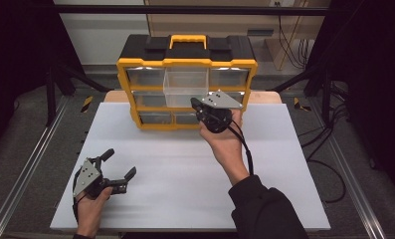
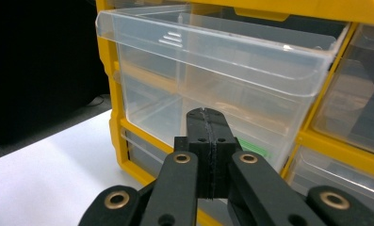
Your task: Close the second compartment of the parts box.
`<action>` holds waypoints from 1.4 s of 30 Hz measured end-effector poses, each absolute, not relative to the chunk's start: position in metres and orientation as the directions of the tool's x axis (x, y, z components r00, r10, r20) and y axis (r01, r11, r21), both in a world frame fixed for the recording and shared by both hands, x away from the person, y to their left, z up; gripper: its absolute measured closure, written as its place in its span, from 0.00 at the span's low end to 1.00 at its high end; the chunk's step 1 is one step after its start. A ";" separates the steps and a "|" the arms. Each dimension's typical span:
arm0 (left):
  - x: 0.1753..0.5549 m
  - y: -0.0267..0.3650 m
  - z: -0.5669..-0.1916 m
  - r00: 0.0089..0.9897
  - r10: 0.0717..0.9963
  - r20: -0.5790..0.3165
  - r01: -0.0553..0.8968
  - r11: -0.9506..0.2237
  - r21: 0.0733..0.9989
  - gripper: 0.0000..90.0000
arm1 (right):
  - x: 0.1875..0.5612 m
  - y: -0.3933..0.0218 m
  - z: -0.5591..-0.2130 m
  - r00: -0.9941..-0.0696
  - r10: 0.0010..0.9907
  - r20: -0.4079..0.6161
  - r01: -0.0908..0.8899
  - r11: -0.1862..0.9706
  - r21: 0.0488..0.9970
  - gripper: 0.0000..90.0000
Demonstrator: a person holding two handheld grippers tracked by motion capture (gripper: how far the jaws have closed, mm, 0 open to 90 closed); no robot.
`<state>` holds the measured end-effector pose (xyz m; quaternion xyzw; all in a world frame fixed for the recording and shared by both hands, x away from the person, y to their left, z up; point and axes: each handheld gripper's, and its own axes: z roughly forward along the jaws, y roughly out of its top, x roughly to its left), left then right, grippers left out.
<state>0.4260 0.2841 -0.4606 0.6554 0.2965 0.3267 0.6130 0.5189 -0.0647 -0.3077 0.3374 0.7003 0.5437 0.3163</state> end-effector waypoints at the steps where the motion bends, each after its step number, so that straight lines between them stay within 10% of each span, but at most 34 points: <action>1: 0.426 0.284 -0.461 0.611 0.789 0.065 -0.012 -0.073 0.997 0.00 | 0.519 -0.064 -0.307 -0.574 0.815 -0.079 0.124 0.182 0.975 1.00; 42: 0.426 0.285 -0.461 0.610 0.790 0.060 -0.009 -0.070 0.998 0.00 | 0.557 -0.059 -0.312 -0.524 0.852 -0.011 0.157 0.109 0.982 1.00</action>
